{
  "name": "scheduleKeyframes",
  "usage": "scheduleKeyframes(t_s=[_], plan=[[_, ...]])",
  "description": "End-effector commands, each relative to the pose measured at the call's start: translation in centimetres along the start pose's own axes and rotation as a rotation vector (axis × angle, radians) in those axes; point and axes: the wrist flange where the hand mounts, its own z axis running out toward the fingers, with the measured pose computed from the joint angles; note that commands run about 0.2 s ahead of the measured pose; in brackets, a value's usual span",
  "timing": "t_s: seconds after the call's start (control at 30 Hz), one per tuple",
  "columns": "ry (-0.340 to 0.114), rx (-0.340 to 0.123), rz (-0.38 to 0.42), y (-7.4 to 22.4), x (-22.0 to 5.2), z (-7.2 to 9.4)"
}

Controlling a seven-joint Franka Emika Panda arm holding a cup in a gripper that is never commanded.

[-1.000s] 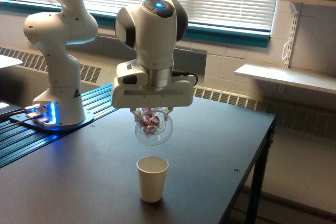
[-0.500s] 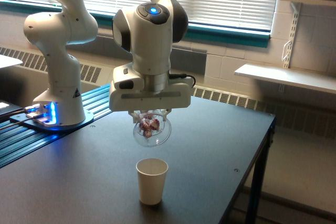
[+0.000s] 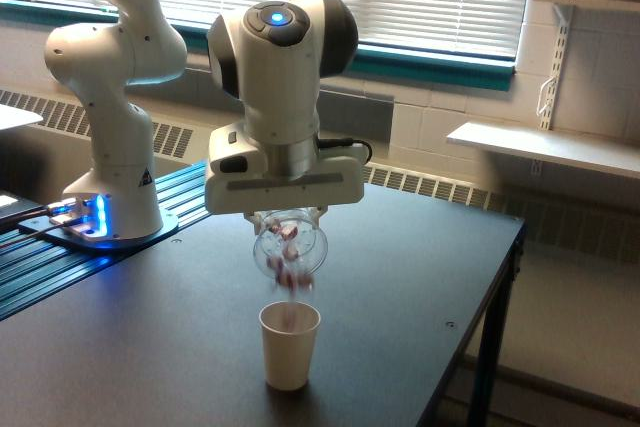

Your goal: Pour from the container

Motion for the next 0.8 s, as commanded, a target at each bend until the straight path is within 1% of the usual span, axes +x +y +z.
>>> scheduleKeyframes(t_s=[0.03, 0.1, 0.23, 0.3, 0.37, 0.47, 0.57, 0.63, 0.8], plan=[[-0.017, 0.012, -0.033, -0.4, 0.0, -0.8], [-0.027, 0.015, -0.033, -0.4, -0.2, -0.7], [-0.008, -0.008, -0.036, -0.3, -0.5, -0.2], [-0.017, -0.014, -0.043, -0.2, -0.6, 0.1], [-0.012, -0.030, -0.050, -0.2, -0.9, 0.5], [-0.019, -0.041, -0.038, 0.0, -0.9, 0.9], [-0.025, -0.042, -0.037, 0.0, -0.8, 1.0], [-0.033, -0.050, -0.019, 0.0, -0.9, 1.2], [-0.021, -0.046, -0.032, -0.4, -1.3, 1.1]])
